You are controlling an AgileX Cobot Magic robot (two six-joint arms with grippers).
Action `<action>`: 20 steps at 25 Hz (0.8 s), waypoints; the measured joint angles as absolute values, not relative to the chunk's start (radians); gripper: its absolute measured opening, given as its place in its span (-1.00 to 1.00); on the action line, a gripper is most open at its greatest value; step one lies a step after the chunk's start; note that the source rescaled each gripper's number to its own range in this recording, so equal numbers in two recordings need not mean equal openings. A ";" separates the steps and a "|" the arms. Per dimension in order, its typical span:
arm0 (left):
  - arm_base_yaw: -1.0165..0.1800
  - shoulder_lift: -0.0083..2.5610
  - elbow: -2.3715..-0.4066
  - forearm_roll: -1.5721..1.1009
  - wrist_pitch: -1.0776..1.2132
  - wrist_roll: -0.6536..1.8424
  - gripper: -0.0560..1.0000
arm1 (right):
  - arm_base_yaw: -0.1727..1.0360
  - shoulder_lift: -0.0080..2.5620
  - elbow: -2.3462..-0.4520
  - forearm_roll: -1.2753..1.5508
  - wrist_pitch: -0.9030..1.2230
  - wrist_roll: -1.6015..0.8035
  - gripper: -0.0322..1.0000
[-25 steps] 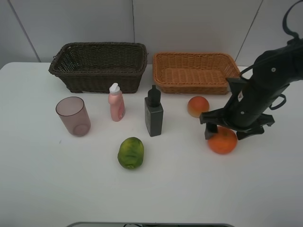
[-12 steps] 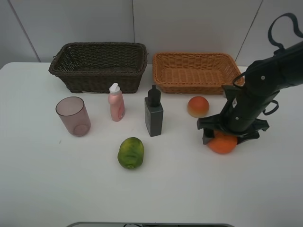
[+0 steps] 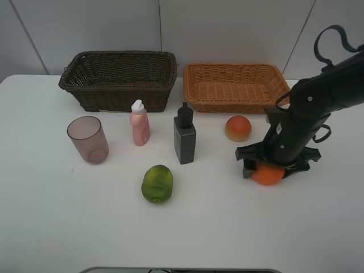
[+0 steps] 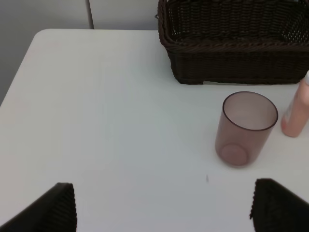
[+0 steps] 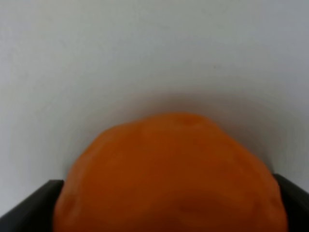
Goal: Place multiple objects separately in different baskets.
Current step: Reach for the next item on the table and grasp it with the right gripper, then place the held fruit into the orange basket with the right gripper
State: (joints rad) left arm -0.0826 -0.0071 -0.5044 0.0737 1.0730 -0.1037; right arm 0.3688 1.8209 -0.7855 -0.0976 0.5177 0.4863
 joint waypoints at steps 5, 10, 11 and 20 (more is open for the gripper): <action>-0.083 -0.007 -0.504 0.074 1.073 -0.104 0.85 | 0.369 1.821 -0.785 -0.098 0.519 0.486 0.63; -0.083 -0.007 -0.504 0.074 1.073 -0.104 0.85 | 0.369 1.821 -0.785 -0.098 0.526 0.486 0.63; -0.083 -0.007 -0.504 0.074 1.073 -0.104 0.85 | 0.369 1.821 -0.785 -0.098 0.526 0.486 0.63; -0.083 -0.007 -0.504 0.074 1.073 -0.104 0.85 | 0.369 1.821 -0.785 -0.098 0.527 0.486 0.63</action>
